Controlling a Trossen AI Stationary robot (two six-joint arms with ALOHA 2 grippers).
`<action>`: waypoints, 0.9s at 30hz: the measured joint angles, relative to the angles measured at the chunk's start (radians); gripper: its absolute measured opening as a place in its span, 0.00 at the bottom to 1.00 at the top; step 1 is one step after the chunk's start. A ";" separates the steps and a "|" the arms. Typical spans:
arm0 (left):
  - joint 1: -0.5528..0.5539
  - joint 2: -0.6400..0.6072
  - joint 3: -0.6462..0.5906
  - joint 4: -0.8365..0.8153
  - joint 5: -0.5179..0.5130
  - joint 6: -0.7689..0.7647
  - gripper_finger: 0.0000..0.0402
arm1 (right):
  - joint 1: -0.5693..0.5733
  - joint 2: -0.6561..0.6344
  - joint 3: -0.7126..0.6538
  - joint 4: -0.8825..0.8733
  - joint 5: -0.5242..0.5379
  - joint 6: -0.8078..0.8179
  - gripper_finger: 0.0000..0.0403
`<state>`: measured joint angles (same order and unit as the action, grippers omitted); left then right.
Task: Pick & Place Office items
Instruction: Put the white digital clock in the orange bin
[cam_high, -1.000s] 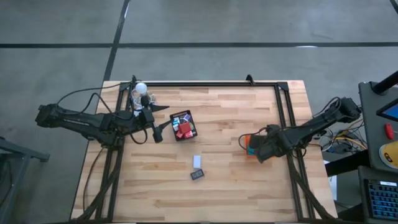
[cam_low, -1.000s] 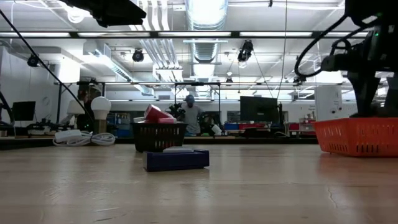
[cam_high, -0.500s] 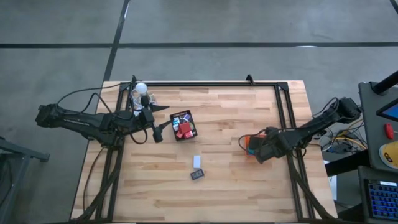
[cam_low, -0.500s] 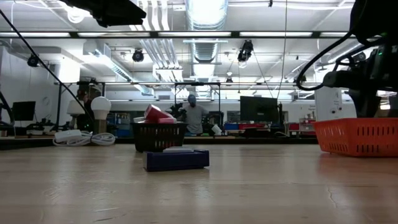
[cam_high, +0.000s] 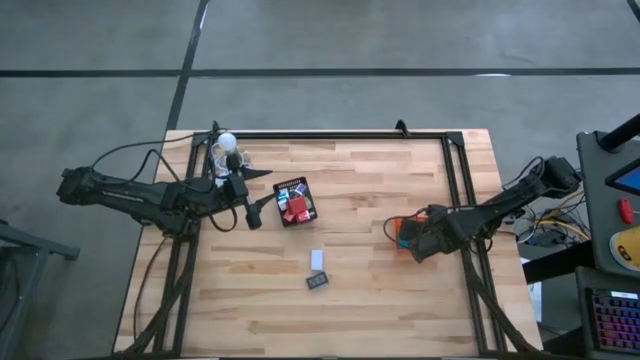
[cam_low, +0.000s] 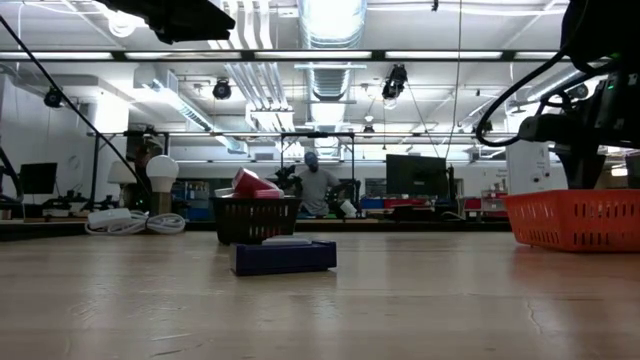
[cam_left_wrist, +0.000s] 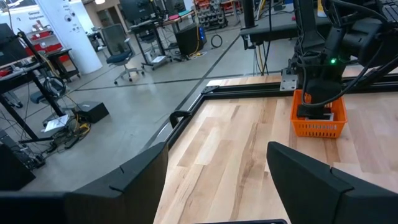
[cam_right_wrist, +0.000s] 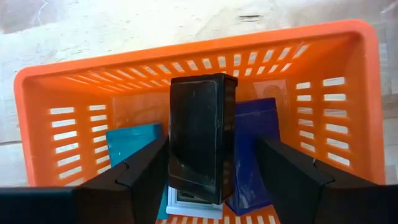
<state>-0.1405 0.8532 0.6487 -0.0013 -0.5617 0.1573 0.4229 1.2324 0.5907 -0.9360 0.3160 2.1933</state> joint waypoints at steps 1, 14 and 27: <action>0.000 0.000 0.000 0.000 0.000 0.000 0.69 | 0.000 0.000 0.000 0.000 -0.001 0.000 0.59; 0.000 0.000 0.000 0.000 0.000 0.000 0.69 | 0.000 -0.048 0.041 0.000 0.066 -0.153 0.61; 0.000 0.000 0.000 0.000 0.000 0.000 0.69 | -0.004 -0.014 0.175 0.386 0.373 -0.656 0.62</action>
<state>-0.1403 0.8535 0.6487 -0.0013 -0.5617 0.1570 0.4187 1.2189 0.7662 -0.5496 0.6891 1.5374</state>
